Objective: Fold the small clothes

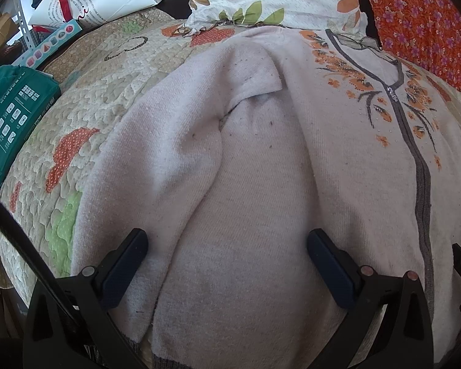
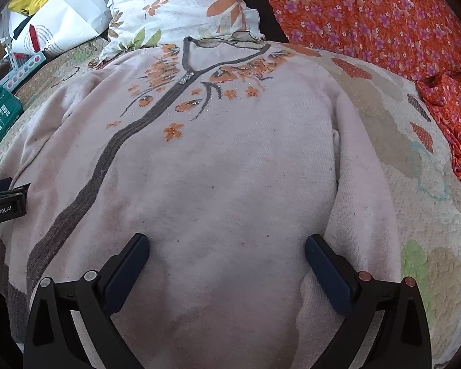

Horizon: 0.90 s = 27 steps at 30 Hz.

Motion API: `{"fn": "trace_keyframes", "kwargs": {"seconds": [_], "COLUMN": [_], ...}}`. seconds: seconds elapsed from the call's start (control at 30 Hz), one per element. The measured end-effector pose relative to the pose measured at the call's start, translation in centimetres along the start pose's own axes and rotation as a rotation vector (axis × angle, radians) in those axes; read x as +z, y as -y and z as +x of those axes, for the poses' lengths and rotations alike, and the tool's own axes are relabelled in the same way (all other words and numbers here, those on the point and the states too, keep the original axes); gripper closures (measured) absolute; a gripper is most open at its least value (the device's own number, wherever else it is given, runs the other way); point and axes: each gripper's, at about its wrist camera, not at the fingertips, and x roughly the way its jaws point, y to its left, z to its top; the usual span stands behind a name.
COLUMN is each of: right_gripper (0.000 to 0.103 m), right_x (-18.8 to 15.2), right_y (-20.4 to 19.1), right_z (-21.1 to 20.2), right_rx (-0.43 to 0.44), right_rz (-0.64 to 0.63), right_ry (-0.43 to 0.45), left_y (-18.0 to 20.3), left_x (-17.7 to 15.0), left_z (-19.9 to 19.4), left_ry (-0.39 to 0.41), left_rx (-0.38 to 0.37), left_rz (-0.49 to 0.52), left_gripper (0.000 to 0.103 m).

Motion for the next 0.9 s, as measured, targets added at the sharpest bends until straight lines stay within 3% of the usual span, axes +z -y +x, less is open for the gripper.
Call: {"fn": "trace_keyframes", "kwargs": {"seconds": [0.9], "right_gripper": [0.000], "right_x": [-0.12], "right_y": [-0.29], "right_z": [0.07], "right_rx": [-0.017], "right_rz": [-0.008], "right_ry": [-0.001], "left_y": [-0.02], "left_x": [-0.05], "left_z": [-0.04], "left_ry": [0.000], "left_rx": [-0.001], "left_rz": [-0.002], "left_gripper": [0.000]}}
